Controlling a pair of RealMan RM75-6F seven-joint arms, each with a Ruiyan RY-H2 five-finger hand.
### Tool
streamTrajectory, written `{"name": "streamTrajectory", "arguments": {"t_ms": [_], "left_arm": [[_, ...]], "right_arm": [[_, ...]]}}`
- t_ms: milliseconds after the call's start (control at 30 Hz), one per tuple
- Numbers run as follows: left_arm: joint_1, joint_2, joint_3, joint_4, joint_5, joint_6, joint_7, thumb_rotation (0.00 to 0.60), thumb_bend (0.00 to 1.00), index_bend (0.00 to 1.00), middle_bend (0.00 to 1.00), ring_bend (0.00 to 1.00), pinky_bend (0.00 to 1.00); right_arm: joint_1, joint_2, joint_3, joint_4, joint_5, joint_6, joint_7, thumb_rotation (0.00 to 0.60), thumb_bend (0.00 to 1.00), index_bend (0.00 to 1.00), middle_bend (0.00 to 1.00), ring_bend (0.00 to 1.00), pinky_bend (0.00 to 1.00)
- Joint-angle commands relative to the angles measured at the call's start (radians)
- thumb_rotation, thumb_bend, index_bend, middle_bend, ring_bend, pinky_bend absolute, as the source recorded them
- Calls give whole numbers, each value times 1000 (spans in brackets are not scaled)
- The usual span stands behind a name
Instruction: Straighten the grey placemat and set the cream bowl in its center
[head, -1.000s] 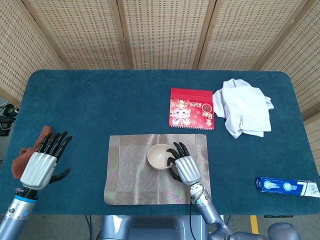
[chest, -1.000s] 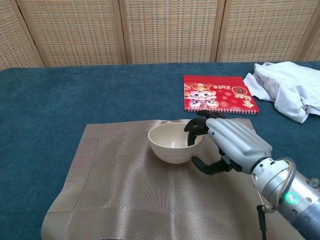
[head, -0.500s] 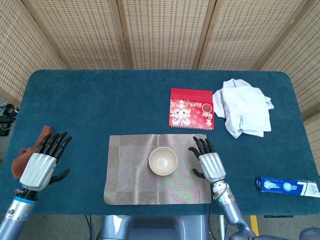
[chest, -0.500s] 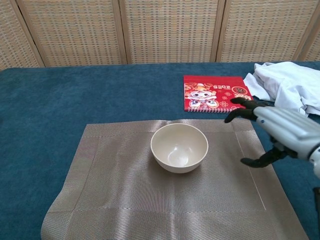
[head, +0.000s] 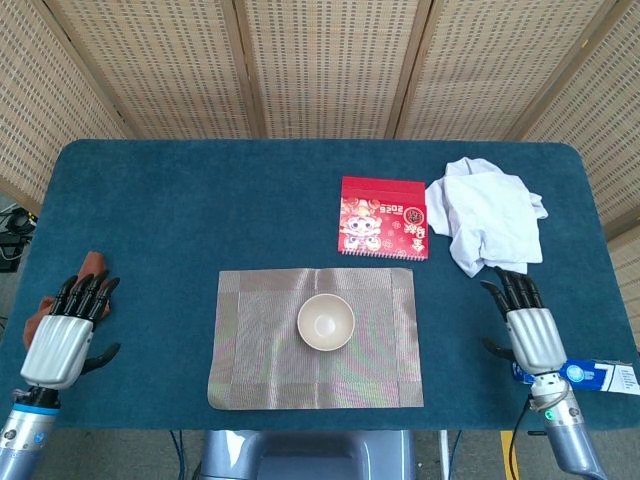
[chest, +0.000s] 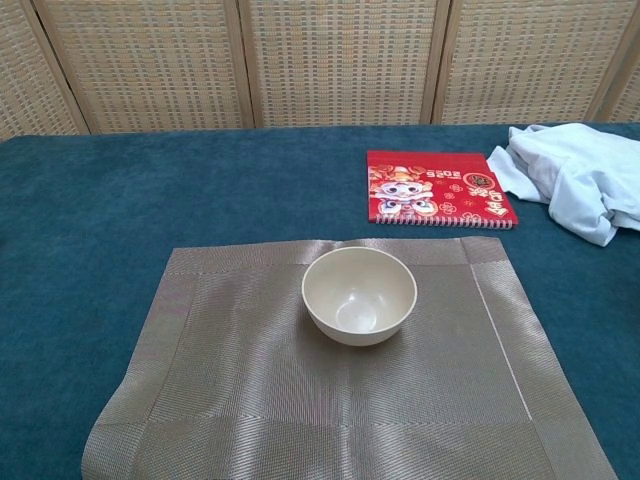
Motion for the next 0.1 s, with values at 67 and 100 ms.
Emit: {"name": "streamTrajectory", "arguments": {"t_ms": [67,100], "left_arm": [[7,-5,-6,16,-7,9,-12,600,200,0,0,0,0],[9,-7,-7,23,-10,10,-12,600,199,0,0,0,0]], "right_arm": [[-35,29,-15,20,-28,37,59,600,318,174,0,0,0],[-42,33,-18,24,-36,47,72,600,318,174,0,0,0]]}}
